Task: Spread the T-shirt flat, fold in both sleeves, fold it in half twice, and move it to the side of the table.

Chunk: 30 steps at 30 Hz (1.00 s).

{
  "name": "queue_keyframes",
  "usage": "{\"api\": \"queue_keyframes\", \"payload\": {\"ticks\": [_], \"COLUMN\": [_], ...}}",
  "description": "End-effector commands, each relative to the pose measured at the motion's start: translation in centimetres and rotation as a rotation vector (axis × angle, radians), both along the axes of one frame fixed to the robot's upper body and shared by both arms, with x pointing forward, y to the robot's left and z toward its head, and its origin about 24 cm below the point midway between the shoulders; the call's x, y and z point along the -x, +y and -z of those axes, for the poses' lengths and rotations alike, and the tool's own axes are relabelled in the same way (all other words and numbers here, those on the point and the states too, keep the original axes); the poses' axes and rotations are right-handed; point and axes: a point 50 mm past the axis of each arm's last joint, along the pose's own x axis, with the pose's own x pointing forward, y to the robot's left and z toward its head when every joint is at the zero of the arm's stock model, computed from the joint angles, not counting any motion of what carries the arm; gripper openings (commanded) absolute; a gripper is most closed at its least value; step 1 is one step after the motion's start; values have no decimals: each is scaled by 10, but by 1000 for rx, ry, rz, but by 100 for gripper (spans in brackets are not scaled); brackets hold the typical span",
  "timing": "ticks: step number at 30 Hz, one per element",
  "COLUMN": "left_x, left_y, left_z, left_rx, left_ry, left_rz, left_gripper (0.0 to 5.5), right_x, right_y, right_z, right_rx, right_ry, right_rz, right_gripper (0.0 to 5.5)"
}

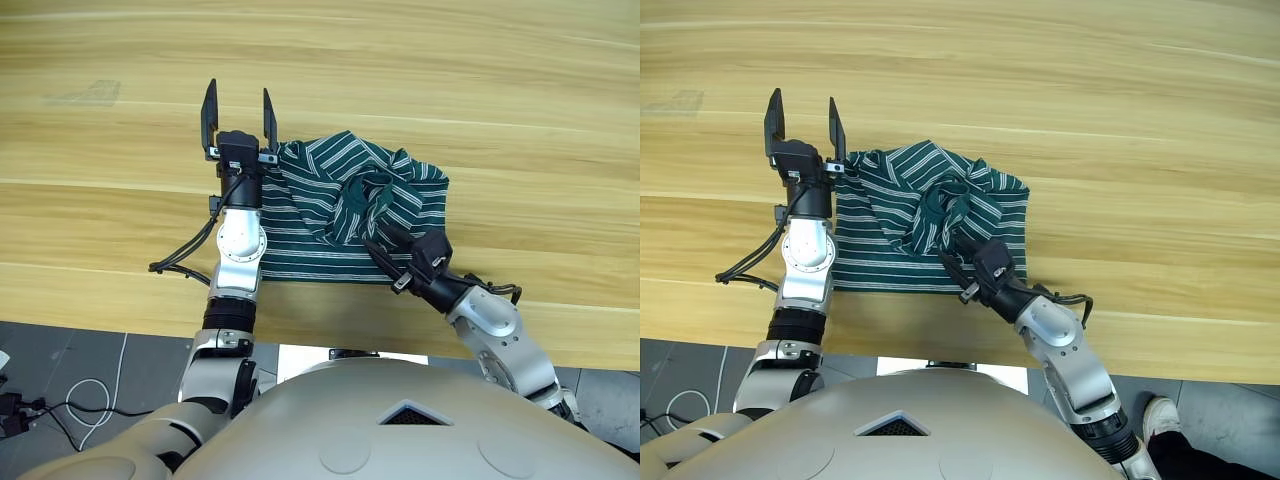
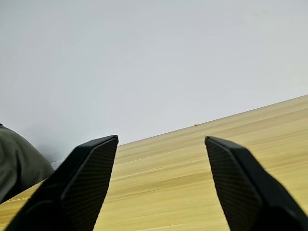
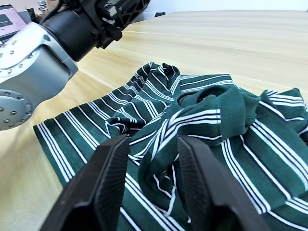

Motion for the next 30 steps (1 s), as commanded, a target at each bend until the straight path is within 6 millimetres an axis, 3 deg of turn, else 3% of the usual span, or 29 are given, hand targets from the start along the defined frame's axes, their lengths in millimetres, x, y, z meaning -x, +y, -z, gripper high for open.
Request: {"api": "queue_keyframes", "payload": {"ticks": [1, 10, 20, 30], "left_x": [-2, -3, -3, -2], "left_y": [1, -1, -1, -1], "left_z": [0, 1, 1, 1], "left_rx": [2, 3, 1, -4], "left_ry": [3, 5, 5, 4], "left_rz": [-1, 6, 7, 9], "left_gripper": [335, 335, 335, 335], "right_x": [-6, -11, -24, -24], "right_y": [4, 4, 0, 0], "right_z": [4, 18, 10, 10], "right_rx": [6, -17, -70, -81], "right_ry": [-17, 49, 29, 48], "right_rz": [18, 69, 191, 208], "right_gripper": [183, 183, 183, 183]}}
